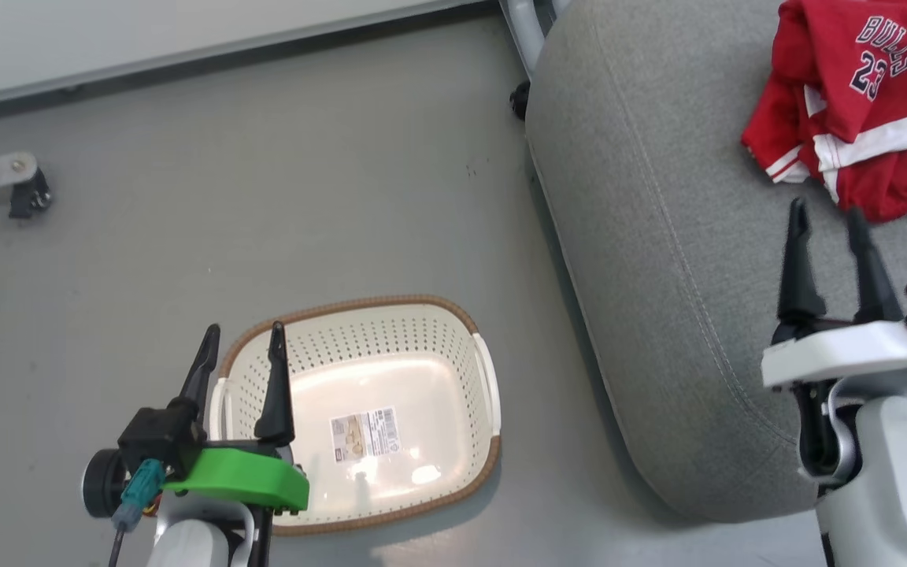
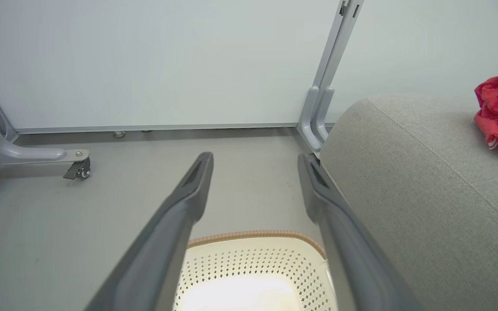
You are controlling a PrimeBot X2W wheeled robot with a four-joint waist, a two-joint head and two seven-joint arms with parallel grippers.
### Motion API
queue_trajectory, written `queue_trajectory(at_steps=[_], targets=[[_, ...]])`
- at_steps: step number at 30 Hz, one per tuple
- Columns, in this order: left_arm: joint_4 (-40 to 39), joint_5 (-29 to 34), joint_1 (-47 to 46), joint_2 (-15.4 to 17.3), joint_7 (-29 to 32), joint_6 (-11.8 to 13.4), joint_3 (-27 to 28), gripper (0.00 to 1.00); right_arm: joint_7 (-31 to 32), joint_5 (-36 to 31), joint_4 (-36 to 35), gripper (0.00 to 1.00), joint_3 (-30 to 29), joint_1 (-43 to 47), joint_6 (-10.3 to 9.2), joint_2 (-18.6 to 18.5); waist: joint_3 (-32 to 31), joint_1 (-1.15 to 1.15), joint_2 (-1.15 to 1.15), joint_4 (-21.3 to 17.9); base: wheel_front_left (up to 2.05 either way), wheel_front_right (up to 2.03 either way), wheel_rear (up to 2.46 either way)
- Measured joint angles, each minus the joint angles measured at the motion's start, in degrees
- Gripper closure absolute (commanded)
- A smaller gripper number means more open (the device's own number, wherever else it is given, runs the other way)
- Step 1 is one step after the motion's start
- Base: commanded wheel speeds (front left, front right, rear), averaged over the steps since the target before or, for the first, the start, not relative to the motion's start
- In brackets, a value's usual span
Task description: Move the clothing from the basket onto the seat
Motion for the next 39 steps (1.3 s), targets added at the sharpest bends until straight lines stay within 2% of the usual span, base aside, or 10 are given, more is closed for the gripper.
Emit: queue_trajectory(at_steps=[5, 10, 19, 22, 27, 39], targets=[[-1.62, -1.33, 4.13, -0.27, 0.0, 2.08, 3.42, 0.0, 0.0, 0.08, -3.76, 0.0, 6.71, 6.52, 0.0, -0.77, -5.51, 0.0, 0.0, 1.01, 0.0, 0.0, 0.0], [-5.9, -1.34, 7.48, -0.31, 0.0, 2.61, 4.89, 0.0, -0.01, -2.16, -5.99, 0.0, 10.43, 10.31, 0.01, -1.15, -9.89, 0.0, 0.0, 2.1, 0.0, 0.0, 0.0], [-12.32, 2.83, 14.72, -0.32, 0.0, 2.43, 5.15, 0.0, 0.0, -5.54, -9.4, 0.0, 10.49, 17.18, 0.01, -0.25, -15.4, 0.0, 0.0, 4.08, 0.0, 0.0, 0.0], [-11.98, 3.72, 16.95, -0.36, 0.0, 2.35, 4.01, 0.0, -0.01, -6.26, -9.71, 0.0, 10.0, 19.8, 0.0, 0.46, -16.86, 0.0, 0.0, 4.55, 0.0, 0.0, 0.0], [-11.1, 3.16, 18.7, -0.37, 0.0, 3.58, 2.82, 0.0, -0.01, -7.08, -9.56, 0.0, 11.32, 22.38, 0.01, 1.27, -18.95, 0.0, 0.0, 5.04, 0.0, 0.0, 0.0], [-9.75, 3.72, 19.18, -0.36, 0.0, 4.53, 2.58, 0.0, -0.01, -7.87, -9.05, 0.0, 12.52, 23.71, 0.0, 1.62, -20.97, 0.0, 0.0, 5.28, 0.0, 0.0, 0.0]])
